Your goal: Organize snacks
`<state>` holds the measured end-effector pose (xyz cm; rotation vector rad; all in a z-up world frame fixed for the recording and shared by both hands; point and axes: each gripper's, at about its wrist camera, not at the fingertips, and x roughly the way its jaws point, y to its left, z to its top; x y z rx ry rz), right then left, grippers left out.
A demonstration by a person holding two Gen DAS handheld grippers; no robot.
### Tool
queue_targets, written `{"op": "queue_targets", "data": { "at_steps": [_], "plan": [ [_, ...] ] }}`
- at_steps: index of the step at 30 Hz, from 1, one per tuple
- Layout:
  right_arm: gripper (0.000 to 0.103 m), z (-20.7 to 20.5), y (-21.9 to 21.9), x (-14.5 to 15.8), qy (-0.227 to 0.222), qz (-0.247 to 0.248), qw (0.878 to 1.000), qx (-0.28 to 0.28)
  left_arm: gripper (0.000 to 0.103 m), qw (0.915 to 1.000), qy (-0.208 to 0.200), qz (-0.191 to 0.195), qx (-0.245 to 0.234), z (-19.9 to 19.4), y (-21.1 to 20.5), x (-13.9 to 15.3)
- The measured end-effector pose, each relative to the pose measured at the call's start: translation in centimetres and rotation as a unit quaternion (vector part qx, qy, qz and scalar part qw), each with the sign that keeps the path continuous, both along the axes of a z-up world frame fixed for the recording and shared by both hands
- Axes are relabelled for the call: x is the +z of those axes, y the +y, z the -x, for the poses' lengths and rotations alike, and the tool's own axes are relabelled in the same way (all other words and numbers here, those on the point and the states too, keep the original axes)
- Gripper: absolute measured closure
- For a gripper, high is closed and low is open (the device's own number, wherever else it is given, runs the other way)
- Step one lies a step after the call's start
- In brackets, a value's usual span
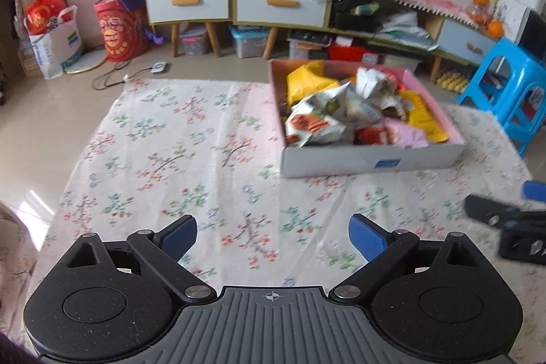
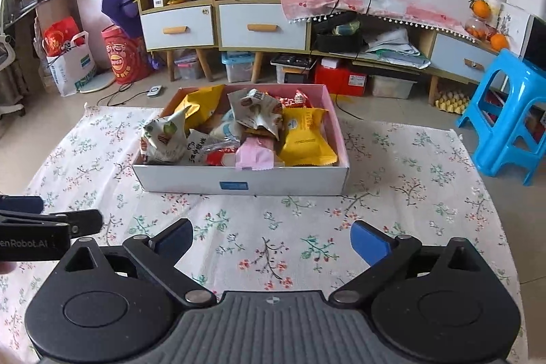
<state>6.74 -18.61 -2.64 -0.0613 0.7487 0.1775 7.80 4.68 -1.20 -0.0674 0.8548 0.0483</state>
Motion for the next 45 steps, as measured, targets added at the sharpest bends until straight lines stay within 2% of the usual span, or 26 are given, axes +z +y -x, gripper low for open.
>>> {"op": "queue_targets", "data": {
  "at_steps": [16, 28, 38, 45],
  "plan": [
    [0.013, 0.8, -0.2, -0.5, 0.017, 0.01, 1.0, -0.008, 0.004, 0.9995, 0.025, -0.019, 0.0, 0.8, -0.7, -1.1],
    [0.013, 0.9, 0.4, -1.0, 0.028, 0.014, 0.999, -0.02, 0.001, 0.9979, 0.061, -0.012, 0.018, 1.1, -0.6, -1.6],
    [0.013, 1.4, 1.1, -0.8, 0.019, 0.02, 0.999, -0.029, 0.001, 0.9978, 0.05, -0.034, 0.027, 0.7, -1.5, -1.2],
    [0.012, 1.6, 0.9, -0.7, 0.016, 0.015, 0.999, -0.038, 0.001, 0.9976, 0.054, -0.026, 0.035, 0.9, -1.2, -1.2]
  ]
}}
